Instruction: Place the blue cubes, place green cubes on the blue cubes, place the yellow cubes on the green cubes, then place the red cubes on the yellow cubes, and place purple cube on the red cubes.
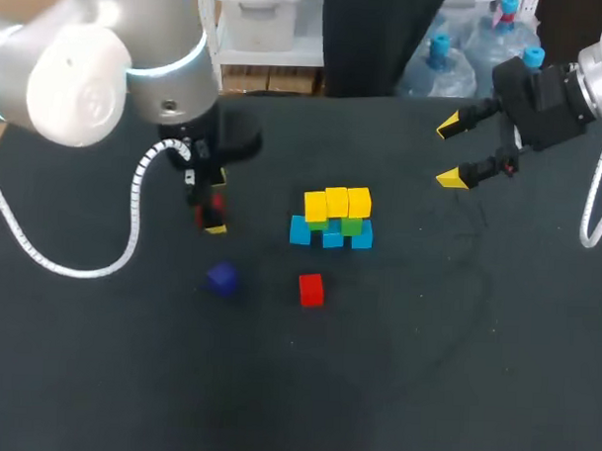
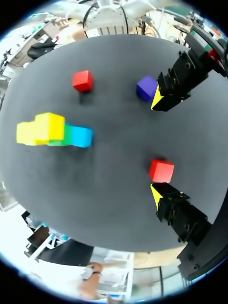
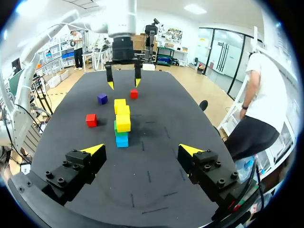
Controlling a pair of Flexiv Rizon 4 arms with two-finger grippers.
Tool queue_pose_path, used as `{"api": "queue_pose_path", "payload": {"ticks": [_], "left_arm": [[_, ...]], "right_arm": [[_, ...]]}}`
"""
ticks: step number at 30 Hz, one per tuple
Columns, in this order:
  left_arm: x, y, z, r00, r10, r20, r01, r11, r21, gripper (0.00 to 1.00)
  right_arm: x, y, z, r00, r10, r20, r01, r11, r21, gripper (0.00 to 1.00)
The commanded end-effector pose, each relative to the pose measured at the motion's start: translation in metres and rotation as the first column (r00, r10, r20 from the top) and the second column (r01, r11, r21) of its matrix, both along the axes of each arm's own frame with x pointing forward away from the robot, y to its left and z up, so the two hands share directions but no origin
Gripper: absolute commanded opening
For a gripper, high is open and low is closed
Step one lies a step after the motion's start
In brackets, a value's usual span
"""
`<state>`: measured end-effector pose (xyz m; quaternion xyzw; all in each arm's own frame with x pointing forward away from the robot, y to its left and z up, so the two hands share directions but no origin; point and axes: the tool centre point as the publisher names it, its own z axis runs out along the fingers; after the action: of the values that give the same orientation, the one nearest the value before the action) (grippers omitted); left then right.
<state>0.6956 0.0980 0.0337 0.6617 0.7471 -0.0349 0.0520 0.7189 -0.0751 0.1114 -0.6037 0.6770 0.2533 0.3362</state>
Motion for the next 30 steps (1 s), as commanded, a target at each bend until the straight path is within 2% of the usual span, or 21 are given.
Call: {"api": "queue_pose_path", "payload": {"ticks": [1,5,7,13,23,30], "left_arm": [[0.011,0.006,-0.004,0.997,0.022,-0.072,-0.023,1.0,0.001,1.0],[0.01,0.006,-0.003,0.997,0.027,-0.072,-0.026,1.0,0.014,1.0],[0.01,0.005,-0.003,0.997,0.02,-0.077,-0.017,0.999,0.042,1.0],[0.013,0.0,-0.016,0.993,0.002,-0.122,0.009,0.996,0.089,1.0],[0.018,0.006,-0.017,0.992,0.026,-0.127,-0.011,0.993,0.114,1.0],[0.016,0.009,-0.025,0.99,0.033,-0.139,-0.017,0.993,0.116,1.0]], "right_arm": [[0.0,0.0,0.0,1.0,0.0,0.001,0.0,1.0,0.001,1.0],[0.0,0.0,0.0,1.0,0.0,0.001,0.0,1.0,0.001,1.0],[0.0,0.0,0.0,1.0,0.0,0.001,0.0,1.0,0.001,1.0],[0.0,0.0,0.0,1.0,0.0,0.001,0.0,1.0,0.001,1.0],[0.0,0.0,0.0,1.0,0.0,0.001,0.0,1.0,0.001,1.0],[0.0,0.0,0.0,1.0,0.0,0.001,0.0,1.0,0.001,1.0]]}}
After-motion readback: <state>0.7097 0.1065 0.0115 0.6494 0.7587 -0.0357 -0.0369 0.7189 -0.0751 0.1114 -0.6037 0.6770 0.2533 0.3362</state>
